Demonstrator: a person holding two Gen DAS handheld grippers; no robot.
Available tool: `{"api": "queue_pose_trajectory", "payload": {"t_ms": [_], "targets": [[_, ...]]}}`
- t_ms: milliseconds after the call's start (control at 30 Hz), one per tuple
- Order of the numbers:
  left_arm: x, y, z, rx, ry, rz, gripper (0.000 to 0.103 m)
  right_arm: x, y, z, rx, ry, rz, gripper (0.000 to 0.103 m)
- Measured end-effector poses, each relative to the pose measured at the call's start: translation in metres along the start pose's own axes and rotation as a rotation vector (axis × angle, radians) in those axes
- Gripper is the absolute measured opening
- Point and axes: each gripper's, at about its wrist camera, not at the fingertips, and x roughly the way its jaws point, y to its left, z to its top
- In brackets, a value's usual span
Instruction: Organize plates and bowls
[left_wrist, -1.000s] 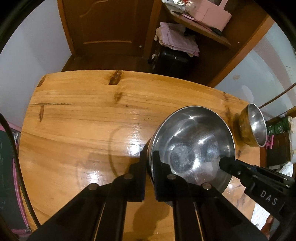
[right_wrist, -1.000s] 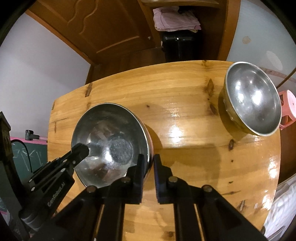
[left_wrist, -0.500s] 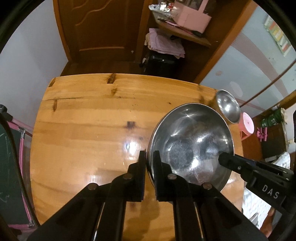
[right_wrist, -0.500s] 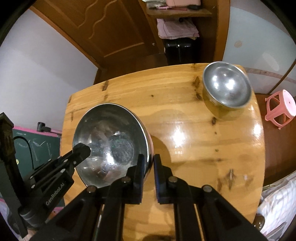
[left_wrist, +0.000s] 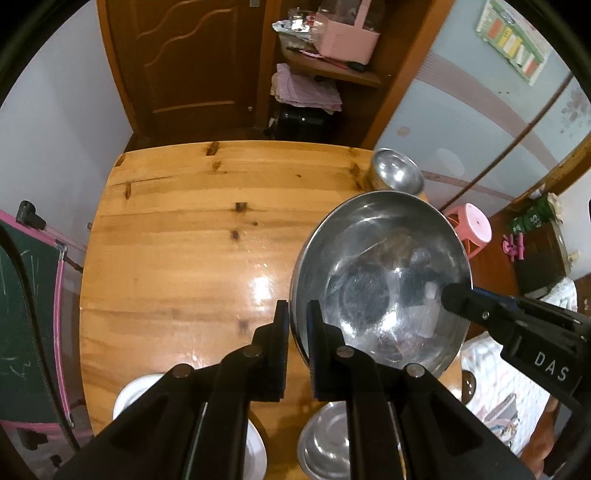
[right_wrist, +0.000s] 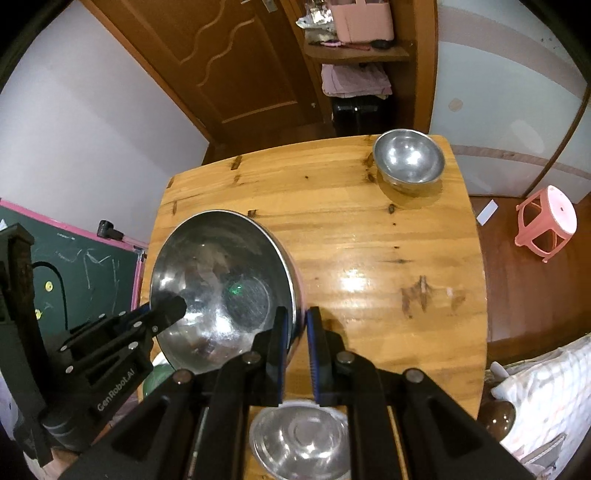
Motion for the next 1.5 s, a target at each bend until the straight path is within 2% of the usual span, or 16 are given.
{"api": "queue_pose_trajectory", "payload": {"t_ms": [167, 367, 733, 933, 1300, 1500], "targets": [[-0.025, -0.012, -0.027, 0.038, -0.025, -0.006, 0.007, -0.024, -0.002, -0.031, -0.019, -0.016, 0.006, 0.010], [-0.042, -0.028, -0.068, 0.075, -0.015, -0.038, 0.009, -0.038, -0.008, -0.074, -0.032, -0.013, 0.005, 0.010], [-0.044, -0.043, -0.115, 0.113, 0.015, -0.060, 0.010, -0.046, -0.020, -0.126, -0.041, 0.003, -0.001, 0.010], [-0.021, -0.035, -0.137, 0.089, 0.061, -0.066, 0.010, -0.033, -0.022, -0.144, -0.052, 0.026, -0.016, 0.010], [0.045, -0.022, -0.174, 0.053, 0.181, -0.058, 0.010, 0.038, -0.036, -0.179, -0.029, 0.180, -0.041, 0.010], [0.069, -0.024, -0.188, 0.070, 0.225, -0.050, 0.010, 0.053, -0.040, -0.183, -0.037, 0.201, -0.073, 0.010]]}}
